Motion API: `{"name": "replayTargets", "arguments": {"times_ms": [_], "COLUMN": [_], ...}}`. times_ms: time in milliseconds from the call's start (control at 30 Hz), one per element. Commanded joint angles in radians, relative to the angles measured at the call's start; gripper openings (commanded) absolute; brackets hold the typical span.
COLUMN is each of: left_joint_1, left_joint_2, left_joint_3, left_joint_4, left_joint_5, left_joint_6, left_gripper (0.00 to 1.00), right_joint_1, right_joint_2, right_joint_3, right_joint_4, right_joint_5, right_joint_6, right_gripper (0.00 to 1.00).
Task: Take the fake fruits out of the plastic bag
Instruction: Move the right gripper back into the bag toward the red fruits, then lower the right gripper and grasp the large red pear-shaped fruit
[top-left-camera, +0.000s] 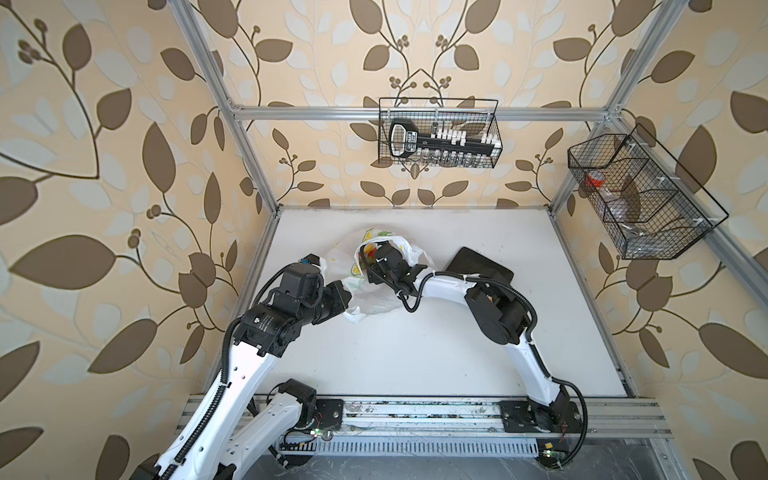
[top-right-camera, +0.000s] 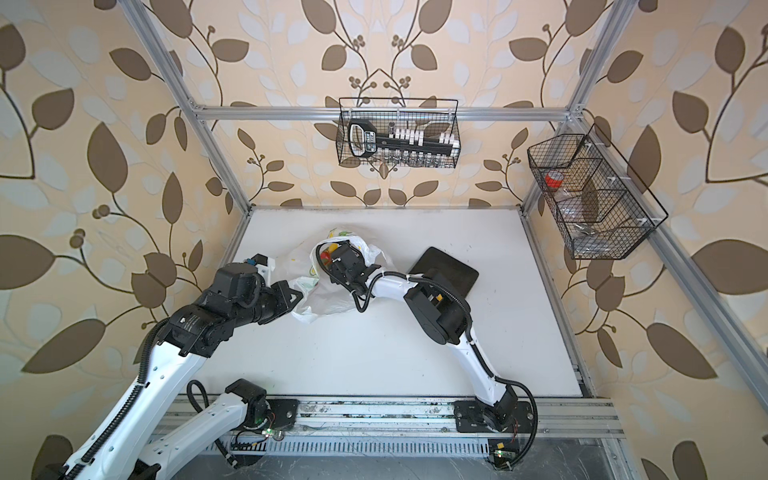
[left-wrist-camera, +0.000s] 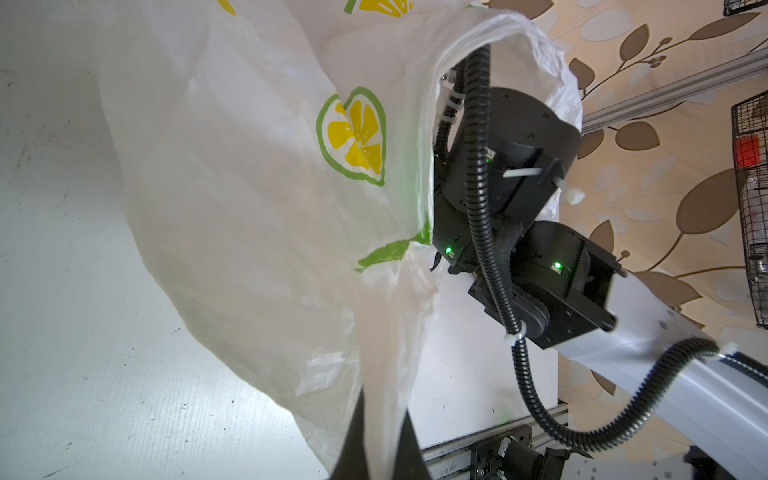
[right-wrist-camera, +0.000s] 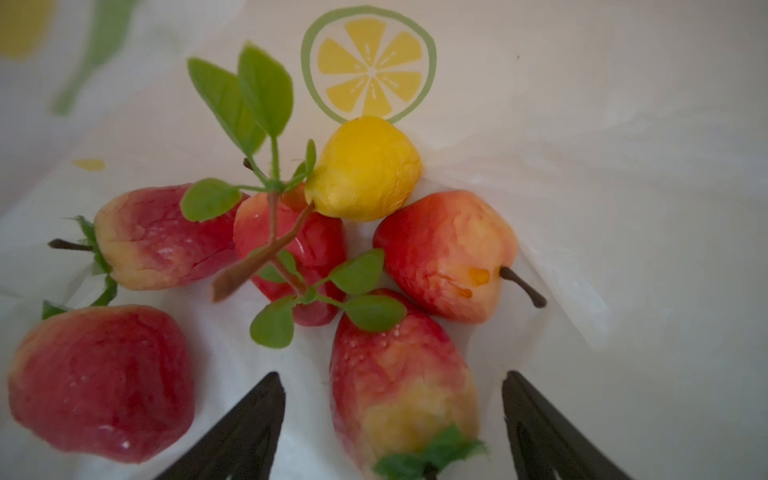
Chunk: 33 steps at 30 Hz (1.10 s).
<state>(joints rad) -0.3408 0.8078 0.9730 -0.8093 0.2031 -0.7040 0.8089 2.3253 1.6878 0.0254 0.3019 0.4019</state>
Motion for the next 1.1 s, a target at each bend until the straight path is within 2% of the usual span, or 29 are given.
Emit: {"name": "replayTargets", "arguments": {"times_ms": [0,300,567,667,733,900,1067], "left_joint_1": [-0.006,-0.006,-0.006,-0.006,-0.006,-0.006,-0.006], "left_joint_2": [0.0,0.005,0.006,0.01,0.01,0.01,-0.006], "left_joint_3": [0.045,0.047,0.041,0.037,0.034,0.03,0.011], "left_joint_4": [-0.009,-0.01,-0.005,-0.005,-0.004,0.013,0.043], "left_joint_5": [0.019,0.014,0.006,-0.003,-0.011,-0.019,-0.033], "left_joint_6": [0.029,0.026,0.024,0.015,0.008,-0.003,-0.018], "left_gripper": [0.0,0.0,0.0,0.0,0.0,0.0,0.0], "right_joint_1": [-0.004,-0.005,-0.002,0.001,0.005,0.022,0.026], "right_joint_2": [0.049,0.112,0.101,0.077,0.056,-0.015,-0.131], "right_joint_3": [0.054,0.105,0.1,0.098,0.092,0.033,-0.108], "right_joint_4": [-0.017,-0.038,-0.042,-0.041,-0.04,-0.029,0.007], "right_joint_5": [-0.012,-0.031,-0.043,-0.05,-0.052,-0.079,-0.142], "right_joint_6": [0.016,0.01,-0.009,-0.021,-0.029,-0.043,-0.046], "right_gripper": [0.81,0.73,0.56,0.46,0.43,0.42,0.4]}}
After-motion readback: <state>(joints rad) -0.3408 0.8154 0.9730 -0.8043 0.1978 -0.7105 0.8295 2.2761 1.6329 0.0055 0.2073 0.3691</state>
